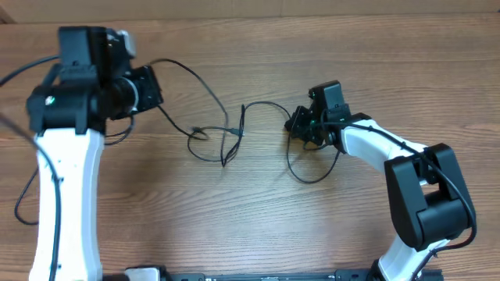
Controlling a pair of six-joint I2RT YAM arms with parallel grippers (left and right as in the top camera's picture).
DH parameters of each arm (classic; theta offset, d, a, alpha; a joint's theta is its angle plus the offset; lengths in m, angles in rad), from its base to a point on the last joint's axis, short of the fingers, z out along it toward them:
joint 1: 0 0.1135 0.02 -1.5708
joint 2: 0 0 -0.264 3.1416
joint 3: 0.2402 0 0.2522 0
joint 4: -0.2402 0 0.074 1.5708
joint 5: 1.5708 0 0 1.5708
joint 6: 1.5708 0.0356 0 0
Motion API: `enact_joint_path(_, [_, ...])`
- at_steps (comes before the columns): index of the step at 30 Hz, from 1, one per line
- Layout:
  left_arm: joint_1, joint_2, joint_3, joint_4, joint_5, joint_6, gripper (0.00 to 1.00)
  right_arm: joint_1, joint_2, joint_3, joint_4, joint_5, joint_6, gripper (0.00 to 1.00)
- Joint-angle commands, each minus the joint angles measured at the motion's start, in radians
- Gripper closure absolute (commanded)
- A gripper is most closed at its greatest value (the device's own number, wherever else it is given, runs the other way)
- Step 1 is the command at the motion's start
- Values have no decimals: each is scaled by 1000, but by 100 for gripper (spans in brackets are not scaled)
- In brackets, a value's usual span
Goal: Untangle cables
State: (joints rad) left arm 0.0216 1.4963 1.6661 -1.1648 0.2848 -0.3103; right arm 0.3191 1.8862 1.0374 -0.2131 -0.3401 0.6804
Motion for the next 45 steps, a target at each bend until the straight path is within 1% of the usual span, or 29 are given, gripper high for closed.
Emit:
enact_joint_path(1, [4, 69, -31, -37, 100, 80, 96, 29, 7, -3, 8, 17, -7, 96])
enact_joint_path(7, [4, 164, -32, -113, -21, 83, 96, 35, 7, -1, 53, 16, -7, 96])
enact_joint_path(10, [4, 208, -32, -142, -28, 101, 96, 18, 7, 53, 1, -13, -36, 96])
enact_joint_path(13, [2, 239, -33, -172, -25, 117, 96, 5, 7, 126, -81, -20, -95, 96])
enact_joint_path(16, [-10, 267, -40, -196, -25, 126, 96, -3, 7, 176, -101, -20, -169, 96])
enact_joint_path(21, [-50, 301, -88, -192, -23, 136, 96, -12, 7, 186, -8, -22, -241, 96])
enact_joint_path(24, [-85, 315, -122, -184, -23, 180, 96, -11, 7, 186, 31, -66, -241, 96])
enact_joint_path(29, [-122, 315, -154, -143, -26, 184, 96, 28, 43, 186, 59, -103, -241, 96])
enact_joint_path(32, [-129, 315, -154, -135, -26, 183, 96, 73, 89, 186, 89, -104, -297, 96])
enact_joint_path(35, [-129, 315, -154, -135, -30, 183, 96, 86, 95, 186, 122, -105, -343, 96])
enact_joint_path(38, [-127, 315, -154, -135, -34, 183, 95, 73, 74, 187, 146, -172, -346, 96])
enact_joint_path(45, [-127, 315, -154, -127, -34, 175, 96, -6, 13, 187, 122, -401, -349, 96])
